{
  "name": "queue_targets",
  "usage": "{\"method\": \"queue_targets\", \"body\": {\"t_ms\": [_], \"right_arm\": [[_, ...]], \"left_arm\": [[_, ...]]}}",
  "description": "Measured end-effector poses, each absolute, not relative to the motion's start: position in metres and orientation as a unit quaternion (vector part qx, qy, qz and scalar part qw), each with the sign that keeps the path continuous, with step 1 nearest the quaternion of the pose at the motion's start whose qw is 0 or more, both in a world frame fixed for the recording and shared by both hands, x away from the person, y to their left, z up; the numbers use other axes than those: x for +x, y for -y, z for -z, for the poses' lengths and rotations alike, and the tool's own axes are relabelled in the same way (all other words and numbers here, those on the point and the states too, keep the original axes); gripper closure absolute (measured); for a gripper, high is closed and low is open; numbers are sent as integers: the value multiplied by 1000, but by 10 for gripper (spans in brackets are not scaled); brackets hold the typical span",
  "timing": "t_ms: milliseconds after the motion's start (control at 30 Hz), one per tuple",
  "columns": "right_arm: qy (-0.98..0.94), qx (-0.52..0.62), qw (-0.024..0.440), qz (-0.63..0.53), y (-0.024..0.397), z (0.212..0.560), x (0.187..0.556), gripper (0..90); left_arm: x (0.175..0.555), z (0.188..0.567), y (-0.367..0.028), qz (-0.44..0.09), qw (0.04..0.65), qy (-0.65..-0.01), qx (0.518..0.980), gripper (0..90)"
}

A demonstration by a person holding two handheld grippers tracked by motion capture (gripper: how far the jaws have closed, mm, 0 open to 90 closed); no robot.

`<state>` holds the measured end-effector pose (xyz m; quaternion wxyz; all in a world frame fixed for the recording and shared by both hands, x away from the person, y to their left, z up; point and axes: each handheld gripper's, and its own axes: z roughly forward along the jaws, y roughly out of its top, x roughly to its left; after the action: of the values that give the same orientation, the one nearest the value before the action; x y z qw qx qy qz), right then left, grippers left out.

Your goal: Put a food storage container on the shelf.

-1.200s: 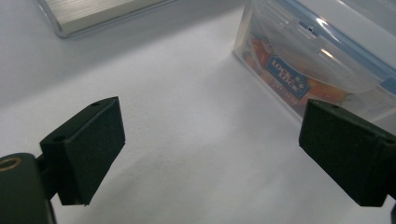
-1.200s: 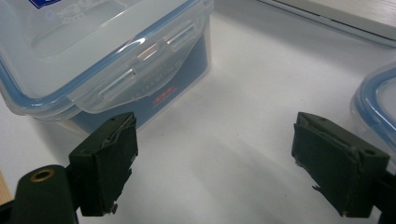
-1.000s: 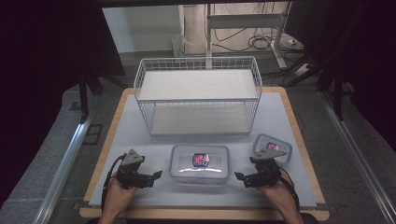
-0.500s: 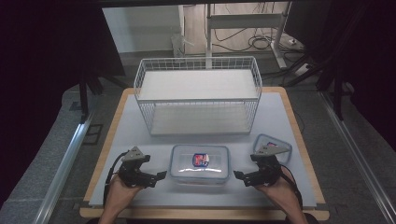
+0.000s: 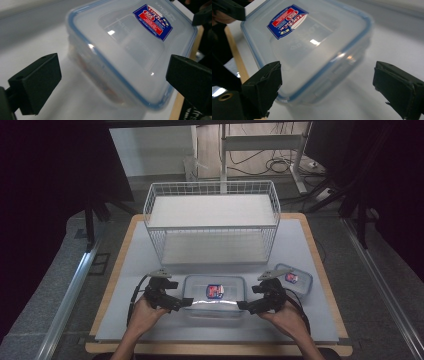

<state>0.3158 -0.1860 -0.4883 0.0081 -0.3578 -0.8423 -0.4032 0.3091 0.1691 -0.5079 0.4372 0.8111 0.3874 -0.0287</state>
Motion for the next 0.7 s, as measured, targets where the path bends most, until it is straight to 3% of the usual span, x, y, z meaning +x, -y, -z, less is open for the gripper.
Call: {"method": "queue_targets", "body": {"t_ms": [300, 533, 700], "right_arm": [[828, -377, 84, 406, 175, 500, 326, 62], [826, -377, 71, 413, 180, 495, 319, 154], [827, -369, 40, 423, 184, 486, 305, 283]], "left_arm": [[313, 516, -161, 71, 438, -373, 815, 0], [297, 510, -159, 49, 441, -372, 815, 0], [283, 504, -166, 51, 466, -364, 805, 14]]}}
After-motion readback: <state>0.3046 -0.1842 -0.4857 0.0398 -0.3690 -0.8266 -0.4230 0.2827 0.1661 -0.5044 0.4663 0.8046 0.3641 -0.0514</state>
